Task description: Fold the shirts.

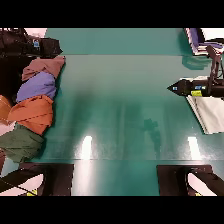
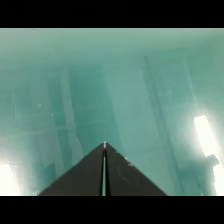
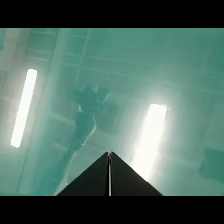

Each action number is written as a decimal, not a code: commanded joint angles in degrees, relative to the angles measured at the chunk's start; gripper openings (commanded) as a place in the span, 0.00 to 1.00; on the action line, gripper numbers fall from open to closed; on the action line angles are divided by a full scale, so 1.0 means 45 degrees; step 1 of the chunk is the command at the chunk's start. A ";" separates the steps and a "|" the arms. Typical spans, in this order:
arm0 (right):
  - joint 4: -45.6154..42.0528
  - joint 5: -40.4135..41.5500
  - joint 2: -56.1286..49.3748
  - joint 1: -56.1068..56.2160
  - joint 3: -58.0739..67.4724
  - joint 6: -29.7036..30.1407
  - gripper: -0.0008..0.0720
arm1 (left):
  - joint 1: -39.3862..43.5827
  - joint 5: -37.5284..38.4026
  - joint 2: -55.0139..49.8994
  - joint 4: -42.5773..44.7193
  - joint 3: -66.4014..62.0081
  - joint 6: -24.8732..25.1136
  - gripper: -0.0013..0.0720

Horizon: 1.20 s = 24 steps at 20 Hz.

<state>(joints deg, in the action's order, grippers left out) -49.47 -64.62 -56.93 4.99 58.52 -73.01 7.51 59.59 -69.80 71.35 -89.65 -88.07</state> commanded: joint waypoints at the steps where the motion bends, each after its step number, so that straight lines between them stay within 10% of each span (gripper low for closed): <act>1: 0.0005 0.0005 -0.0019 0.0063 0.0015 -0.0005 0.03 | 0.0000 -0.0151 0.0010 0.0005 0.0000 -0.0005 0.05; 15: 0.0005 0.0039 -0.0019 0.0063 0.0015 -0.0010 0.03 | 0.0000 -0.0423 0.0005 0.0102 0.0005 0.0019 0.05; 16: 0.0005 0.0034 -0.0019 0.0063 0.0015 -0.0010 0.03 | 0.0000 -0.0850 -0.0019 0.0578 0.0005 0.0165 0.11; 18: 0.0005 0.0039 -0.0019 0.0063 0.0015 -0.0005 0.03 | 0.0000 -0.1447 -0.0185 0.2210 0.0005 0.0165 0.85; 24: 0.0000 0.0044 -0.0019 0.0063 0.0015 -0.0010 0.03 | -0.0899 -0.2244 -0.2681 0.6455 0.0000 -0.1559 0.86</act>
<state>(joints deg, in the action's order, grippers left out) -49.47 -64.45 -56.99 5.28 58.52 -73.03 5.82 52.03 -76.95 92.99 -89.65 -91.83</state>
